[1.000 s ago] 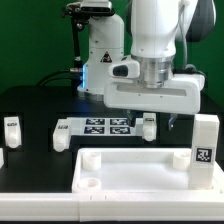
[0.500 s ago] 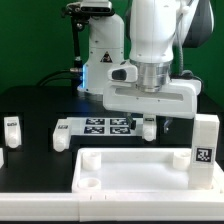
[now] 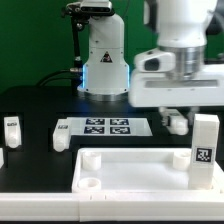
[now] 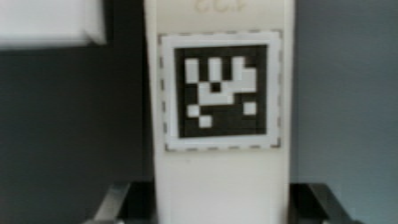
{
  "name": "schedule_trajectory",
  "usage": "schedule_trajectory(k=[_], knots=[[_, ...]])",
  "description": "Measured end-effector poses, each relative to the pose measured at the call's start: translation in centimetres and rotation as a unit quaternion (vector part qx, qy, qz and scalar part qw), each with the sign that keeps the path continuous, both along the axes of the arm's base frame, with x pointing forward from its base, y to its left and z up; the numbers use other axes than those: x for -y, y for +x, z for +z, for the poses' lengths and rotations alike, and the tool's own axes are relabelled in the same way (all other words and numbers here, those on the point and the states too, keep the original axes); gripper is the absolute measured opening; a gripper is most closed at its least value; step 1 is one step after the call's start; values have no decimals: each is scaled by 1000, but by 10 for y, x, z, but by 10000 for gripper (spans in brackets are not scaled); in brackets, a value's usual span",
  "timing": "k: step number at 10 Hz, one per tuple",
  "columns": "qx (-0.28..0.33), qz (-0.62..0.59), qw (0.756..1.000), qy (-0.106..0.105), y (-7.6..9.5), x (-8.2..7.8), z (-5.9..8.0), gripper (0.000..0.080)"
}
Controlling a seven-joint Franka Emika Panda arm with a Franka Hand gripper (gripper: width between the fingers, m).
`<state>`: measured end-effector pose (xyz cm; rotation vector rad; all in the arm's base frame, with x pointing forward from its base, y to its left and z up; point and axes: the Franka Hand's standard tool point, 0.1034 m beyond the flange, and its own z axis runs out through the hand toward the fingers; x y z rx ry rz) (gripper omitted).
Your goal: Assemble desk
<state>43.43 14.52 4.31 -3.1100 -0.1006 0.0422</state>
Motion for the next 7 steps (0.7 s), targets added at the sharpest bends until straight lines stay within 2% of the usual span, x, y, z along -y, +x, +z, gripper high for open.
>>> schedule_trajectory(k=[1,3,5,6,7], knots=[[3,27,1000,-5,1,-9,-1,284],[3,96,995,-5,1,-5,-2,284],[8,166,986,-5,3,-8,-3,284],[27,270,962,-10,9,-22,-6,284],[33,334,942,-14,7,-30,-7,284]])
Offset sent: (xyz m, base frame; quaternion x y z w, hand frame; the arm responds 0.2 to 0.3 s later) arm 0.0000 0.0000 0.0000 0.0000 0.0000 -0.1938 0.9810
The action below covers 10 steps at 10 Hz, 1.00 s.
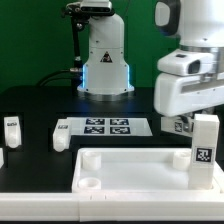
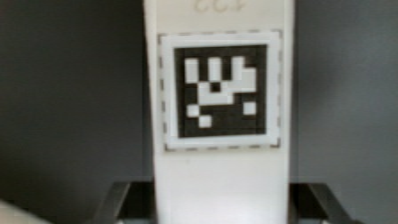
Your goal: Assemble desk
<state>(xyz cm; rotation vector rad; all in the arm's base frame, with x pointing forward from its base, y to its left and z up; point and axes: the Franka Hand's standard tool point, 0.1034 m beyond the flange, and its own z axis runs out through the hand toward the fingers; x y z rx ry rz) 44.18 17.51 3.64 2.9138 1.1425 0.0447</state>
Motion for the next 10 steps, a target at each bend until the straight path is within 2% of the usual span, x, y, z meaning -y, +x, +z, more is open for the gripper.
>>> schedule_trajectory(k=[1,4,6,7,8,10], knots=[[5,48,999,-6,-4,-3,-1,284],[3,133,991,-13,-2,4,-2,284],[-18,354,934,-39,-14,-1,-6,284],[-22,409,911,-43,-15,0,-7,284],[-18,429,902,-41,-15,10,-8,284],[-21,484,873,-49,-14,14,-9,284]])
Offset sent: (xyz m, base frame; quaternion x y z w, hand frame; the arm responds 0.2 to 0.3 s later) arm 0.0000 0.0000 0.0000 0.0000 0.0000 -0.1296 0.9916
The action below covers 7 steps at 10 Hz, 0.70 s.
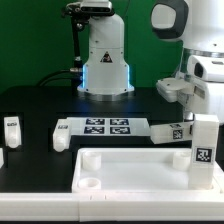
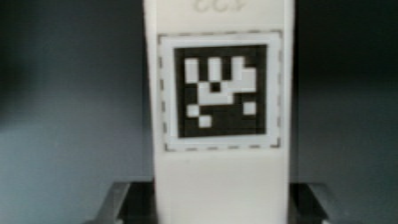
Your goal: Assemble desk
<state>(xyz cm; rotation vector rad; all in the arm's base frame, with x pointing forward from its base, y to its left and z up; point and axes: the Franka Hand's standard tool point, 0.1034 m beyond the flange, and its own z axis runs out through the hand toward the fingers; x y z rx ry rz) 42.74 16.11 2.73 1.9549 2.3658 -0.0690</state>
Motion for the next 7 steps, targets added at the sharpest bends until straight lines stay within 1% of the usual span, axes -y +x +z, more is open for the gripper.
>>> schedule_trajectory(k=[2,3,4,5,6,7], knots=[[-2,52,999,-6,1,3,0,284],[-6,114,993,-11,-5,6,0,284],[-16,178,984,-13,-20,14,-1,284],[-23,226,974,-8,-30,24,-6,284],[-28,242,970,-9,-32,30,-9,284],[-27,262,965,-12,-29,28,-8,284]])
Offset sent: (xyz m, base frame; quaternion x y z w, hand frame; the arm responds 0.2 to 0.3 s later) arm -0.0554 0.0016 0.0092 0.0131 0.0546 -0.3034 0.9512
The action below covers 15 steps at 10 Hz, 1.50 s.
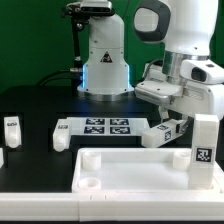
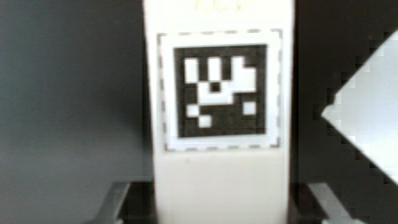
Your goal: Assemble desk
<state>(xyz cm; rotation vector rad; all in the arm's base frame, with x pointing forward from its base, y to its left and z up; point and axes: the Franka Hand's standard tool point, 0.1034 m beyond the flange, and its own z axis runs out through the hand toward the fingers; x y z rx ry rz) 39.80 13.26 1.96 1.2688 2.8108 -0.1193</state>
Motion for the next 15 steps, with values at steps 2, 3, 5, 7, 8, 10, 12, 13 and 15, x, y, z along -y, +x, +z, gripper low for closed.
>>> schedule_trajectory(k=[2,3,5,7,8,10,12,13,15], knots=[[-3,50,999,-6,0,4,-1,284],[-5,87,996,-9,-1,5,-1,284],[-4,85,996,-11,-1,7,-2,363],[-3,59,998,-12,-1,7,-1,552],[-4,31,999,-24,-1,8,8,552],[14,-120,992,-49,18,8,29,646],[33,-201,977,-62,46,11,38,649],[33,-205,976,-62,48,15,37,649],[37,-248,967,-49,40,13,32,649]])
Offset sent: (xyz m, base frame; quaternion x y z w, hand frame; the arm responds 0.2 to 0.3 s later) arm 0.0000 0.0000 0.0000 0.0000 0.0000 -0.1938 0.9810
